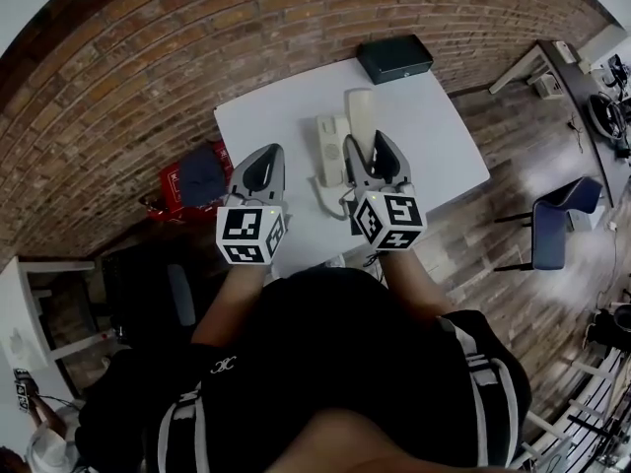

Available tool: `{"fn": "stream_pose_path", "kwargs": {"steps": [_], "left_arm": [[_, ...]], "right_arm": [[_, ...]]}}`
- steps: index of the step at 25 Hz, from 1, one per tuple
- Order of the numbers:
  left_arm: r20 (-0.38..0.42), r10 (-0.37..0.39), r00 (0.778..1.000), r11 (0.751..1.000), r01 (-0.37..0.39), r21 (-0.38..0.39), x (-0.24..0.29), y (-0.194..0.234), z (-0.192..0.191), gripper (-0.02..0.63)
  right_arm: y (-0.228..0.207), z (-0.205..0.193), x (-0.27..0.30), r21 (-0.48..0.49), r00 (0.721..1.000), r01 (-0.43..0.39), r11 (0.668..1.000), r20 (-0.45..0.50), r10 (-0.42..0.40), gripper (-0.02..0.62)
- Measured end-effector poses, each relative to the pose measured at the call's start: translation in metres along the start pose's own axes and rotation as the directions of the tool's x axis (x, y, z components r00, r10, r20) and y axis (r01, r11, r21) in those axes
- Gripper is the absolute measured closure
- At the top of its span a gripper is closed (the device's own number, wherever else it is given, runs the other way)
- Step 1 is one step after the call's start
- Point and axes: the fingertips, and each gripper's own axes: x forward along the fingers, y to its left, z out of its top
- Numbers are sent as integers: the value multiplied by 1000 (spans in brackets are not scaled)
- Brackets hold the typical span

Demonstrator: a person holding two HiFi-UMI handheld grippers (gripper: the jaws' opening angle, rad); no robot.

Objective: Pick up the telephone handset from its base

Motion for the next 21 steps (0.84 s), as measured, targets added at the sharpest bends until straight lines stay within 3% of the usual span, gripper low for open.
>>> {"fn": "stream_pose_path", "kwargs": {"steps": [21], "left_arm": [[-40, -31, 999, 1000, 31, -7, -8, -4, -14, 604]], "right_arm": [[-1, -17, -9, 38, 998, 54, 998, -43, -52, 399]]}}
